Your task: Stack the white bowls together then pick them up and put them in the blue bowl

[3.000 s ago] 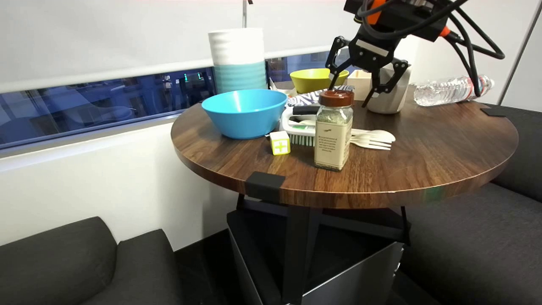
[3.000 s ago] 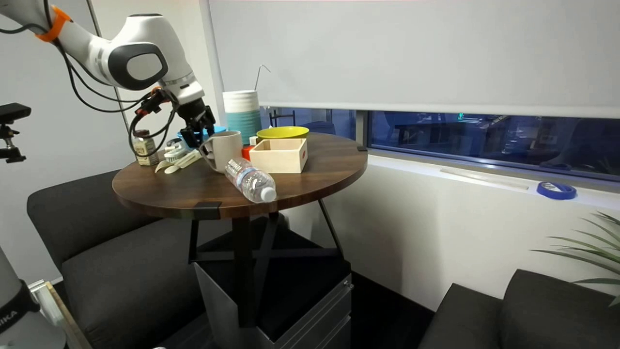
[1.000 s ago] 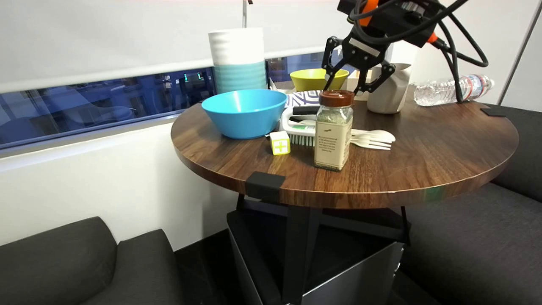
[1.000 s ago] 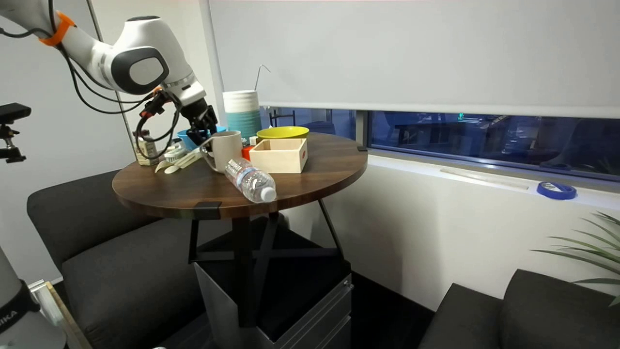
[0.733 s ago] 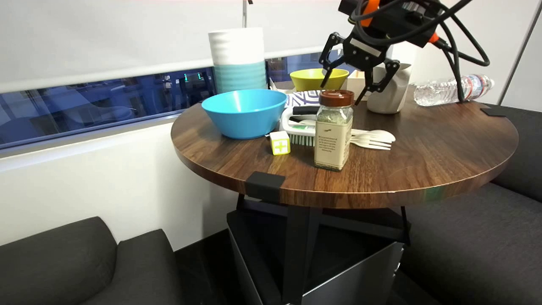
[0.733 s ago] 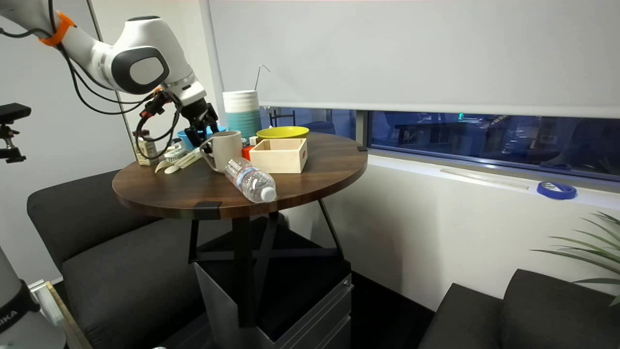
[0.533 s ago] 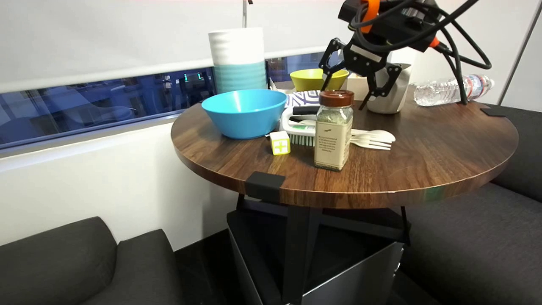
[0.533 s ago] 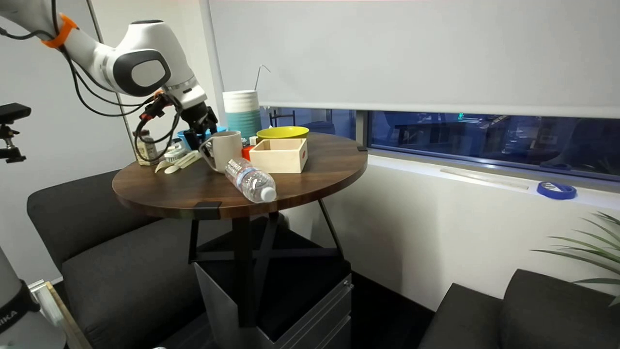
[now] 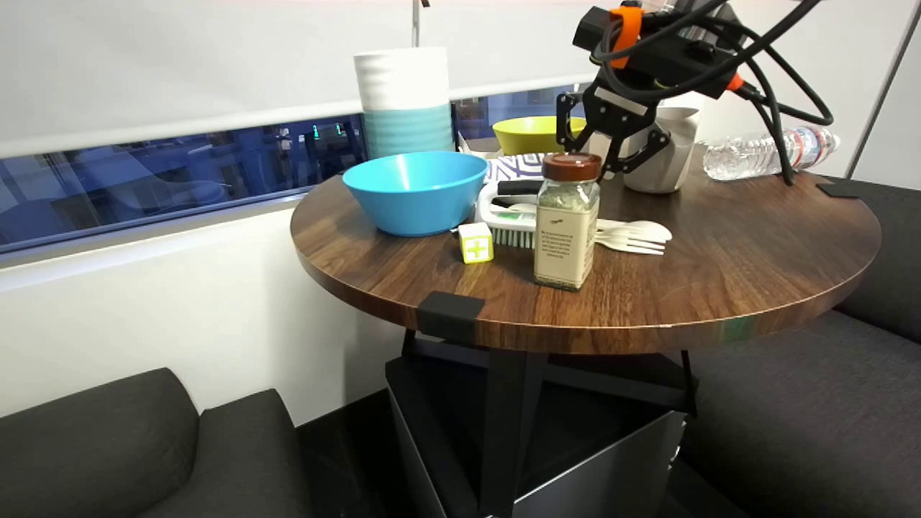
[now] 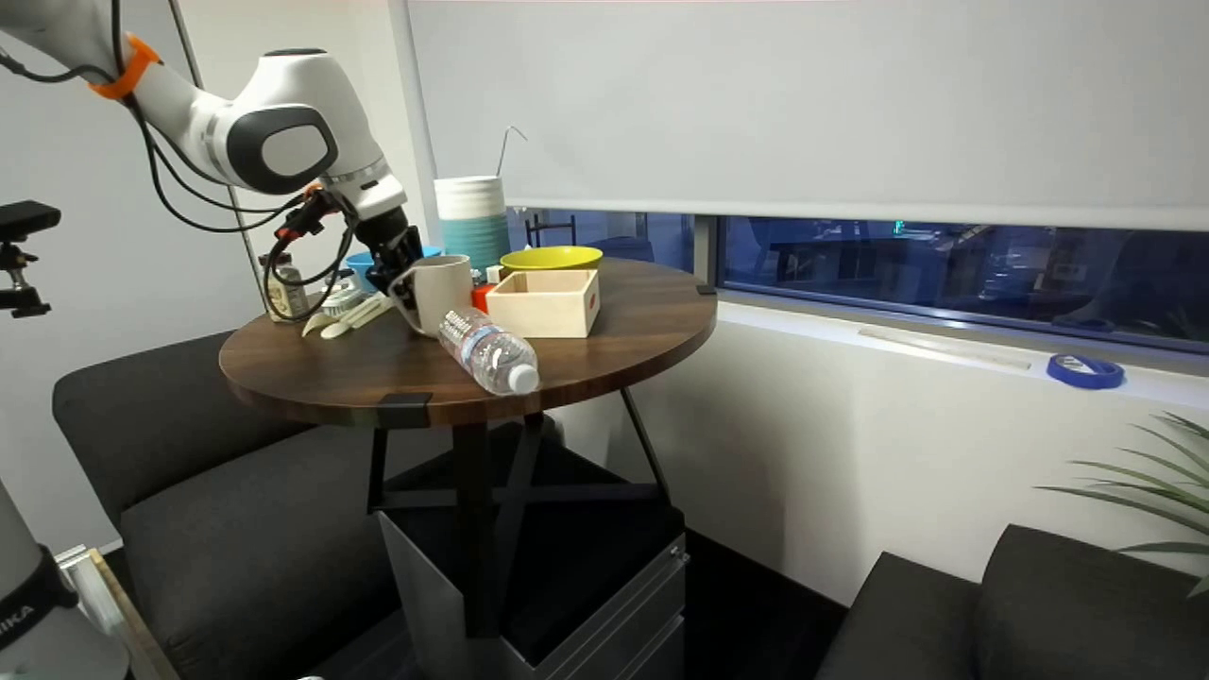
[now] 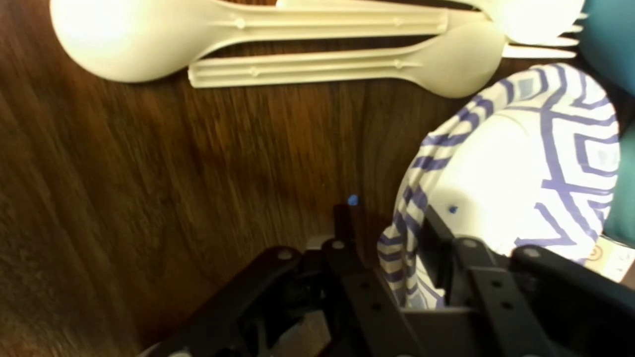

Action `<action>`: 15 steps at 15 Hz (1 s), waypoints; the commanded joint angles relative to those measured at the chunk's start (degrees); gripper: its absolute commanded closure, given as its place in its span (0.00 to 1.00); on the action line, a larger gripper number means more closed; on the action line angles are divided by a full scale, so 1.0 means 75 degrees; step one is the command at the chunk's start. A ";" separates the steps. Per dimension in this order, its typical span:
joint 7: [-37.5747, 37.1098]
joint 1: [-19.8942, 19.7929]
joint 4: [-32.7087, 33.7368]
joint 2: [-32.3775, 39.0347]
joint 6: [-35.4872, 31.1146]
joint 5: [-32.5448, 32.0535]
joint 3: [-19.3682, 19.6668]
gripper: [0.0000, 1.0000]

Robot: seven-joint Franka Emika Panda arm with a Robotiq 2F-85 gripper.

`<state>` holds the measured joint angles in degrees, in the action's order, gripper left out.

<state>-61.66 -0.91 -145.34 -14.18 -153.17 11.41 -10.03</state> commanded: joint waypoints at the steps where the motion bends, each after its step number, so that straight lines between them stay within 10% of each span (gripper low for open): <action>1: -0.0016 0.0106 0.0053 0.0006 -0.0002 0.0010 0.0111 0.93; 15: 0.1034 0.0539 -0.0311 -0.1345 -0.0212 0.0682 0.0443 0.99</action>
<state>-56.61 1.26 -145.60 -19.81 -154.08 13.96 -7.25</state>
